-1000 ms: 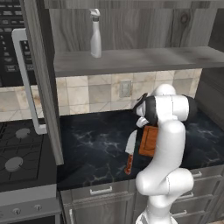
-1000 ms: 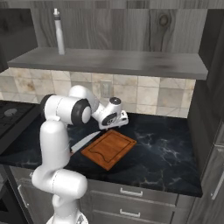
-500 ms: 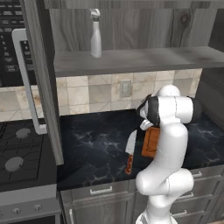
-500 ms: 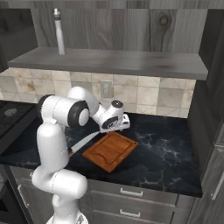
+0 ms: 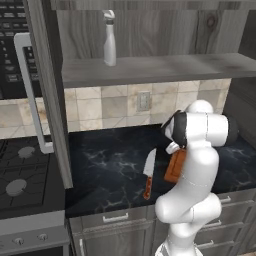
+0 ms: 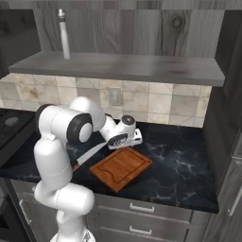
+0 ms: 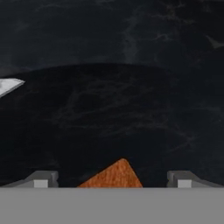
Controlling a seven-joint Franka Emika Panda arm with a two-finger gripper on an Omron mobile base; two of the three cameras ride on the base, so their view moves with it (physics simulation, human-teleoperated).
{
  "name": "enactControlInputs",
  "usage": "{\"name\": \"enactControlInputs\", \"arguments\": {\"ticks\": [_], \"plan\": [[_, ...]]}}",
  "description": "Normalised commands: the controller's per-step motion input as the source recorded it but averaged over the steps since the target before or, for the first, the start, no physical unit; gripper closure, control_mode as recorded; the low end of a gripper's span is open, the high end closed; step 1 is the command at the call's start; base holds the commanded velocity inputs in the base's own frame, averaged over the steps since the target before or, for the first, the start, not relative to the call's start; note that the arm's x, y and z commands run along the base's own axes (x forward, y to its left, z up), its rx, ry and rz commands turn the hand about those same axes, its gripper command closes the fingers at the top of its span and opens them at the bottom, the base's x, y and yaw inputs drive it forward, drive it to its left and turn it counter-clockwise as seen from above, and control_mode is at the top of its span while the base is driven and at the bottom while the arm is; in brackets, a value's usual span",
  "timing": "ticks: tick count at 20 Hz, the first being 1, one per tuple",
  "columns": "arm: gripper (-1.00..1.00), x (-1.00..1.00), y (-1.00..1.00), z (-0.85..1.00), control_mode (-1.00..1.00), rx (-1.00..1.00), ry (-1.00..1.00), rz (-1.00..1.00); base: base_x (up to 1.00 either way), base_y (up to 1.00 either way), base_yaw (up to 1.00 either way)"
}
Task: Move the cutting board and knife to the sink. Then move spray from the cabinet to the counter.
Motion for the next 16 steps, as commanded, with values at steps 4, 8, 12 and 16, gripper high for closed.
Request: {"name": "enactControlInputs", "arguments": {"ticks": [4, 8, 12, 16], "plan": [[-1.00, -0.59, -0.25, -0.27, -1.00, 0.00, -0.04, 0.01, 0.00, 0.00, 0.00], [-1.00, -0.56, -0.25, -0.28, -1.00, 0.01, -0.01, 0.03, 0.00, 0.00, 0.00], [-1.00, -0.57, -0.26, -0.27, -1.00, 0.02, -0.01, 0.04, 0.00, 0.00, 0.00], [-1.00, -0.57, -0.26, -0.27, -1.00, 0.02, 0.00, 0.04, 0.00, 0.00, 0.00]]}}
